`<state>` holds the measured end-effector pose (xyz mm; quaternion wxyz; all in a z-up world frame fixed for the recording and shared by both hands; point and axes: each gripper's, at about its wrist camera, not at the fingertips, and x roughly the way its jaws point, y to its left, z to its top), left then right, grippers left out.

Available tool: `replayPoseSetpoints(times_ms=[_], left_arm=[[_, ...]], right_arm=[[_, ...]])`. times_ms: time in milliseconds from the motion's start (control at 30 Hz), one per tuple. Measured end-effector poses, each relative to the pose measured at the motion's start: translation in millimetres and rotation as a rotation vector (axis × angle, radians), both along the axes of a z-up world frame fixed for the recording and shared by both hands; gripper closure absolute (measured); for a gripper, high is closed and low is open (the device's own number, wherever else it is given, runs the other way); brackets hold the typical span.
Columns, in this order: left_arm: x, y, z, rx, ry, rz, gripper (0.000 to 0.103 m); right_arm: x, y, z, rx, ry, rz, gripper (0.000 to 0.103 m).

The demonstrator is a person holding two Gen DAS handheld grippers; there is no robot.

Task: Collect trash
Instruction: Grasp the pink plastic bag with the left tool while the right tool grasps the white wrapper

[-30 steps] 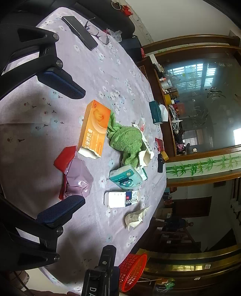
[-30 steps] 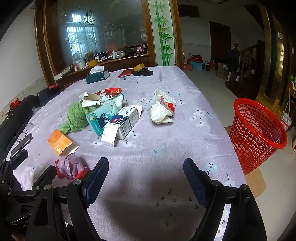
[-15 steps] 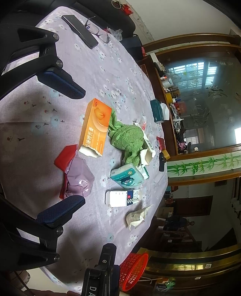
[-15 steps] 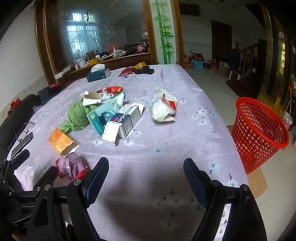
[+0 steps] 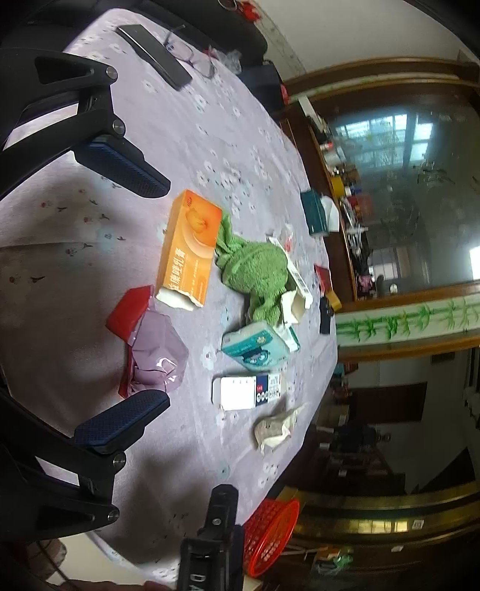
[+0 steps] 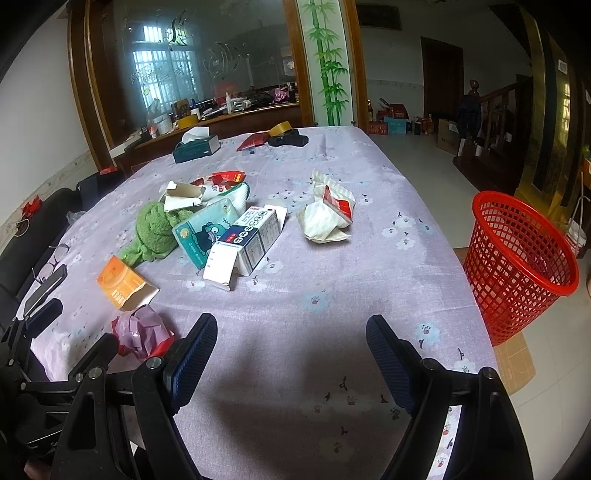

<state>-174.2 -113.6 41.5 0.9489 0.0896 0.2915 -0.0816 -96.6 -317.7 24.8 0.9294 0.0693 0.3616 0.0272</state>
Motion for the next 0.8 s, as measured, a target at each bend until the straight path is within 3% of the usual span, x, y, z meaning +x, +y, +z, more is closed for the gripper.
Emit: replayPoseSetpoints(times_ms=[367,467,600,800], left_arm=[[30,0,-8,-0.038,0.161,-0.166,0.0],[30,-9,-10,-0.028,0.166,-0.205,0.0],[34,-22,-16,-0.002,0.185,-0.228,0.009],[44,-23,-20,0.01,0.197,-0.21,0.023]], right_arm=[[35,-32,11,0.131,0.066,0.04,0.017],[55,-36,12,0.125,0.085,0.036,0.023],[86,-44,11,0.131,0.118,0.02,0.031],[134,-49,2,0.158,0.178,-0.005,0.031]])
